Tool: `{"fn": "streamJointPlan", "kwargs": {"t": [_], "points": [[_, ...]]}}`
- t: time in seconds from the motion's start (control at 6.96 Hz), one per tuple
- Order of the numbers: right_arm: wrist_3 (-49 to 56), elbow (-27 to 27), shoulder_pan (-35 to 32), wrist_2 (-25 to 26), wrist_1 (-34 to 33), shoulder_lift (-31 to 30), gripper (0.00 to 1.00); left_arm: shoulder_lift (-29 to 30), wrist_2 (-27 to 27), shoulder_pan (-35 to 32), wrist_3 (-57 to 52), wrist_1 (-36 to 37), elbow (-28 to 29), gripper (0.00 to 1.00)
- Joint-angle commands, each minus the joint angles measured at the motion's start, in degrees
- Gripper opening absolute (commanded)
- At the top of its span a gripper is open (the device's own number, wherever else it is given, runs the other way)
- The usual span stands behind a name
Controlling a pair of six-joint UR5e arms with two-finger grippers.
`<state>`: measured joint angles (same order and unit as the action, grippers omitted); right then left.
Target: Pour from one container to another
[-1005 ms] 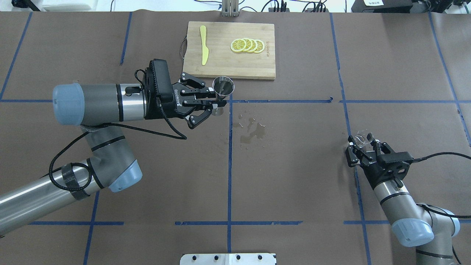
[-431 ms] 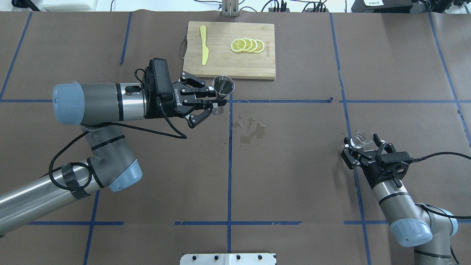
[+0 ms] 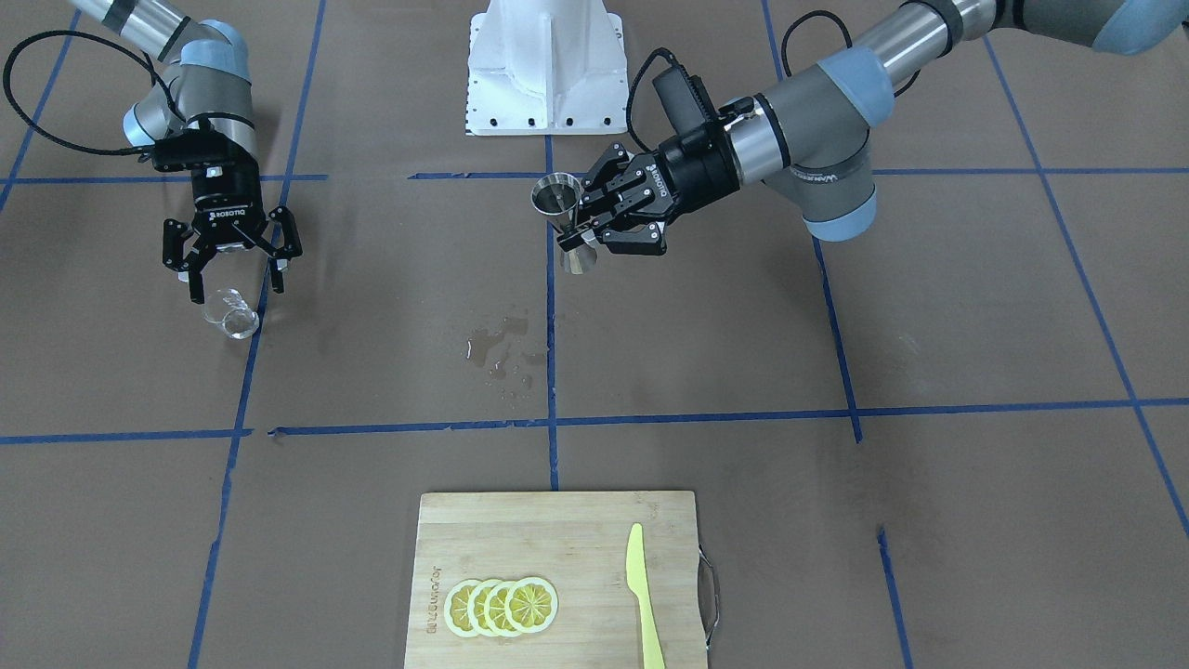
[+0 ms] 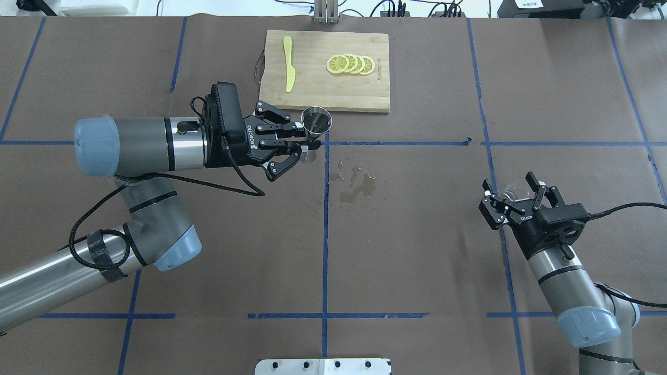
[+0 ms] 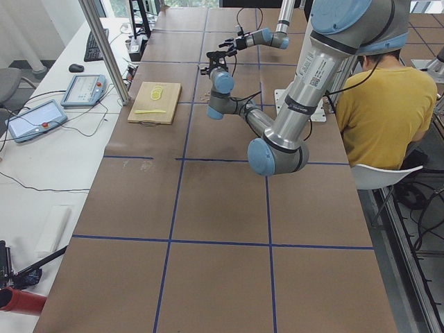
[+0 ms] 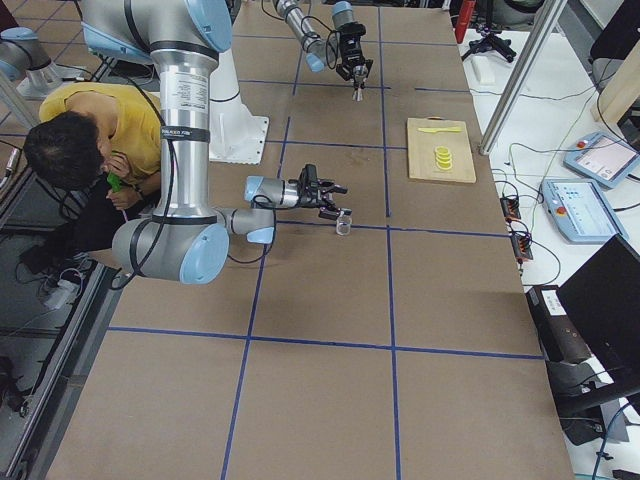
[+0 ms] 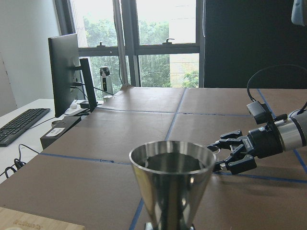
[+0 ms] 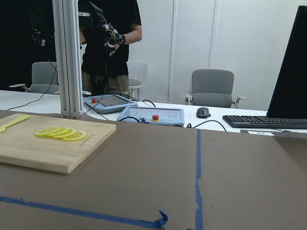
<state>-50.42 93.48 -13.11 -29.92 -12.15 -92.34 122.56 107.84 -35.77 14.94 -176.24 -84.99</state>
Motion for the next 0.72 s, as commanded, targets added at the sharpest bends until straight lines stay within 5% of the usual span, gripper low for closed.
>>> {"fn": "streamJointPlan", "kwargs": {"t": [0.0,0.29,0.57], "points": [[3.6,3.5,-7.5,-9.8,-3.3,-0.1,1.00,-0.1,0.0,-0.1,0.0,-0.1,0.0,0.00],[5.1,11.3,-16.2,-18.5,-20.3,0.1,1.00,-0.2,0.0,-0.1,0.0,-0.2,0.0,0.00],[8.8,14.6,-32.1,-39.9,-32.6,1.2,1.00,-0.3,0.0,-0.1,-0.1,-0.2,0.0,0.00]]}}
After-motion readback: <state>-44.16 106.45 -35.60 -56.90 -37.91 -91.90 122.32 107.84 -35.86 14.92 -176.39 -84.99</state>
